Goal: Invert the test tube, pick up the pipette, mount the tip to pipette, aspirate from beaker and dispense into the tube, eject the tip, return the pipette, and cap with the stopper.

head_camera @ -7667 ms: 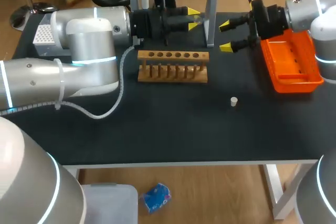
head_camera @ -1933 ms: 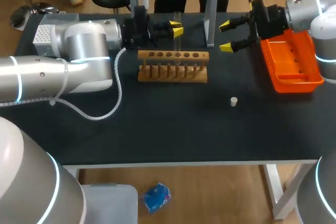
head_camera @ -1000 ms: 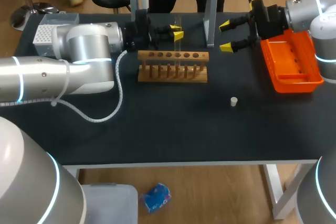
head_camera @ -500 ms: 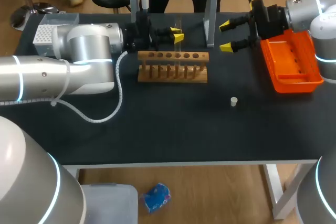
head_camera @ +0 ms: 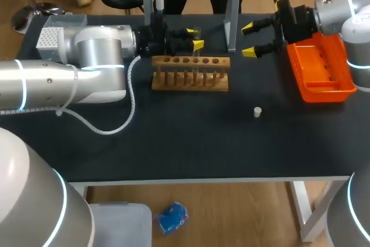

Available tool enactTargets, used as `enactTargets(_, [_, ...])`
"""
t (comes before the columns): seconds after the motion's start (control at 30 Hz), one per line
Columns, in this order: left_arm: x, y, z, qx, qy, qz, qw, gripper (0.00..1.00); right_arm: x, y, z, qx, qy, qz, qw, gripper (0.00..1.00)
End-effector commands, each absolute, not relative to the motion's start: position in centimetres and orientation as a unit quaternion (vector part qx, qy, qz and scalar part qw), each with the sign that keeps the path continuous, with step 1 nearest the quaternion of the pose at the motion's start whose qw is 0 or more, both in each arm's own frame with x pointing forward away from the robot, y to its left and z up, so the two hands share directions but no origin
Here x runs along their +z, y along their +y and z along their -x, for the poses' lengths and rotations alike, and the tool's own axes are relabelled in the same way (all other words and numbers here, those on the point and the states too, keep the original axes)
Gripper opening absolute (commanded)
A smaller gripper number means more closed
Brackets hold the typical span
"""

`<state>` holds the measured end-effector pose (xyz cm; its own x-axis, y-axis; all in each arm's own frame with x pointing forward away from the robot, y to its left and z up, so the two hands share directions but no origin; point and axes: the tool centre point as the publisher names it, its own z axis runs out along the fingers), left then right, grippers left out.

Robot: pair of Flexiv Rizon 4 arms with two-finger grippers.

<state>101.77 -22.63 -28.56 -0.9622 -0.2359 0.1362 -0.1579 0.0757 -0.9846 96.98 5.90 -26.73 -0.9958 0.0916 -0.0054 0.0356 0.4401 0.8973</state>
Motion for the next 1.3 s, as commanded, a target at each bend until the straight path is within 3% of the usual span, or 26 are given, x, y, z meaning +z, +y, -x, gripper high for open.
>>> enactTargets(0.03, [-28.4, -22.4, -101.8, -0.665, 0.734, 0.135, 0.03, 1.0, -26.8, 5.9, -97.0, 0.528, 0.848, -0.037, 0.026, 1.0])
enactTargets(1.3, [-26.1, -20.4, -100.8, -0.541, 0.832, 0.093, 0.076, 1.0, -26.8, 5.9, -97.0, 0.528, 0.848, -0.037, 0.026, 1.0])
